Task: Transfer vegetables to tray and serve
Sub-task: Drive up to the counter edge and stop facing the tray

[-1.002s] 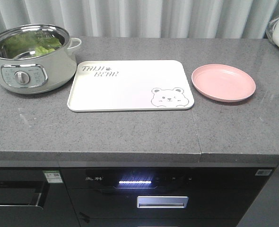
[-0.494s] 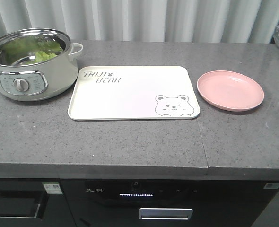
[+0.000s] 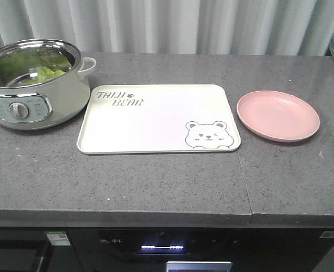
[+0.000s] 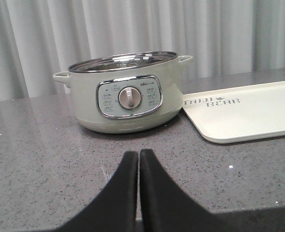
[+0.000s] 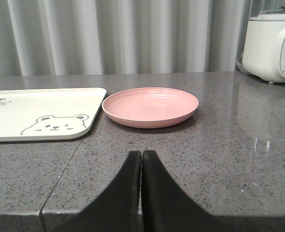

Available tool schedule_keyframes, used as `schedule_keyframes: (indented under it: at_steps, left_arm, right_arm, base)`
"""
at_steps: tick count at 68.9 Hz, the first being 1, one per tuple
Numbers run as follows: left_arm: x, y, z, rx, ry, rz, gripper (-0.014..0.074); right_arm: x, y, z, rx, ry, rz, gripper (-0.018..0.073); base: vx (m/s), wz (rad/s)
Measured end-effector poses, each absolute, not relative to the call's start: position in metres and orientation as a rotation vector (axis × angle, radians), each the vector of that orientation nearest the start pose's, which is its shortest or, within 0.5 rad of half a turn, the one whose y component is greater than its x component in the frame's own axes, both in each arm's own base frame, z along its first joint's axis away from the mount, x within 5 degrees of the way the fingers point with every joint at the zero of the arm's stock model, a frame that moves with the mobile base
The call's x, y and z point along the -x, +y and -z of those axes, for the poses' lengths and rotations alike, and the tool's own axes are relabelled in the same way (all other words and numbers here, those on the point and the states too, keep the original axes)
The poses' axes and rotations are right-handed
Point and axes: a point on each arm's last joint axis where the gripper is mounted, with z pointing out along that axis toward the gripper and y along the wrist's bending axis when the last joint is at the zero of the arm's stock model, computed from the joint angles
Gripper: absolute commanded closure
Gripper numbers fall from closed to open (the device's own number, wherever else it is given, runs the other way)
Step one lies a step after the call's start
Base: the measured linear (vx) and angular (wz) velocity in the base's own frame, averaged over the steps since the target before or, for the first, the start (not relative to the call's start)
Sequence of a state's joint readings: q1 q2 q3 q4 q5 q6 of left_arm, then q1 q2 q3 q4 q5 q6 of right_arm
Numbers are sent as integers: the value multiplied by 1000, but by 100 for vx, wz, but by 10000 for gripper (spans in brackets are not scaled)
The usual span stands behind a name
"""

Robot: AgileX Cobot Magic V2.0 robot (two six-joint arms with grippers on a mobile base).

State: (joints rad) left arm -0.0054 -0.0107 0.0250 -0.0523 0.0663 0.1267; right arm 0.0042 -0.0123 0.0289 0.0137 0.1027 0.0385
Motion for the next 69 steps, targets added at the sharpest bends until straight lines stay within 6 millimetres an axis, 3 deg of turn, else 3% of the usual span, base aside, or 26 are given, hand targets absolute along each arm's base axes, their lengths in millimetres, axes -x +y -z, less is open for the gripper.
schedule_keyframes:
  at_steps: [69]
  left_arm:
    - [-57, -1, -199, -65, 1563, -52, 603]
  right_arm:
    - [-57, 0, -195, -37, 1603, -45, 563]
  base:
    - [5, 0]
